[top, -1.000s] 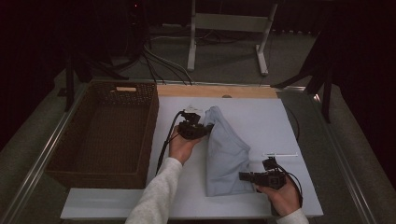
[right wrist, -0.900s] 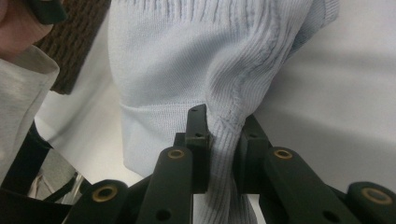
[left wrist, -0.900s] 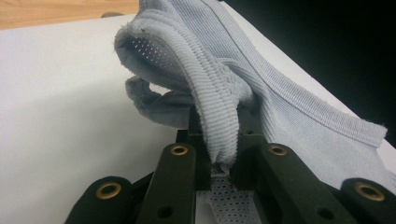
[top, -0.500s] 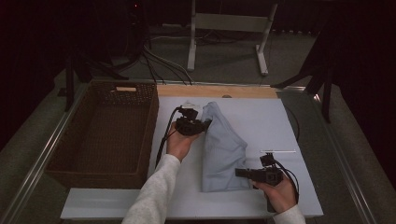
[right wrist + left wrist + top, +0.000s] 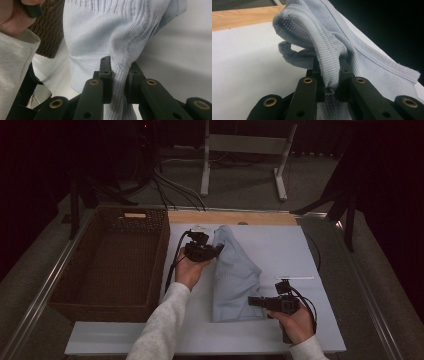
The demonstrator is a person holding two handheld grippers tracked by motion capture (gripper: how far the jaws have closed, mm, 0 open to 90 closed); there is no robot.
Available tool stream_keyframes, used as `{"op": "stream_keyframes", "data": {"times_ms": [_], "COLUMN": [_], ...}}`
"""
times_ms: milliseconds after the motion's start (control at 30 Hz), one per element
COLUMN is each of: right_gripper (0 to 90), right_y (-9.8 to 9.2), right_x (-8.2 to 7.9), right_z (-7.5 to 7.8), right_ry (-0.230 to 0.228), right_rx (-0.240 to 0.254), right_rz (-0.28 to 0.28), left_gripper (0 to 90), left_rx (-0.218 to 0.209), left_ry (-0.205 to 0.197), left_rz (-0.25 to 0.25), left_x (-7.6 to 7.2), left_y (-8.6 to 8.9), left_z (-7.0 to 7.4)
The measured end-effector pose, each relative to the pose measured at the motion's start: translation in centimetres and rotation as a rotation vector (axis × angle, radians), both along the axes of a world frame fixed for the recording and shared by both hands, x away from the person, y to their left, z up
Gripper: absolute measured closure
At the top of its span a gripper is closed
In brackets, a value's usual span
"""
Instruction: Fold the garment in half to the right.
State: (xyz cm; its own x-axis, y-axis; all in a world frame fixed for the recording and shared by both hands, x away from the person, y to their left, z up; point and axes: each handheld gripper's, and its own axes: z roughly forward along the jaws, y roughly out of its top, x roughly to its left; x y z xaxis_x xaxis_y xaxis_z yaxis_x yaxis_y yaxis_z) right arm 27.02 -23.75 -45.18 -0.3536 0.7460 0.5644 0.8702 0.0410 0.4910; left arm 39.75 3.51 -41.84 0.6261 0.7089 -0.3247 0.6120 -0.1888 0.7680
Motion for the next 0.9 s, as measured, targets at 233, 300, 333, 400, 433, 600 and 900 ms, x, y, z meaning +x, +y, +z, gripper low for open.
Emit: {"op": "stream_keyframes", "data": {"times_ms": [233,300,333,400,433,600,900], "right_gripper": [79.1,79.0,79.1,79.0,79.0,79.0,79.0], "right_y": [0.4,0.6,0.6,0.7,0.8,1.0,1.4], "right_x": [0.3,0.3,0.3,0.4,0.4,0.5,0.7], "right_z": [0.3,0.4,0.5,0.6,0.6,0.8,1.1], "right_ry": [-0.006,-0.010,-0.011,-0.014,-0.016,-0.017,-0.023], "right_rx": [0.001,0.000,0.000,0.001,0.001,0.001,-0.002], "right_rz": [0.007,0.008,0.009,0.011,0.012,0.014,0.013], "left_gripper": [82.2,82.2,82.3,82.2,82.2,82.2,82.2], "left_rx": [0.001,0.001,0.002,0.000,0.001,-0.001,-0.004], "left_ry": [-0.007,-0.007,-0.008,-0.009,-0.009,-0.013,-0.011], "left_rz": [0.005,0.005,0.005,0.007,0.007,0.010,0.014], "left_x": [0.0,0.1,0.1,0.1,0.1,0.1,0.1], "left_y": [0.3,0.4,0.4,0.5,0.5,0.7,1.1], "left_z": [0.5,0.6,0.6,0.7,0.8,1.1,1.5]}}
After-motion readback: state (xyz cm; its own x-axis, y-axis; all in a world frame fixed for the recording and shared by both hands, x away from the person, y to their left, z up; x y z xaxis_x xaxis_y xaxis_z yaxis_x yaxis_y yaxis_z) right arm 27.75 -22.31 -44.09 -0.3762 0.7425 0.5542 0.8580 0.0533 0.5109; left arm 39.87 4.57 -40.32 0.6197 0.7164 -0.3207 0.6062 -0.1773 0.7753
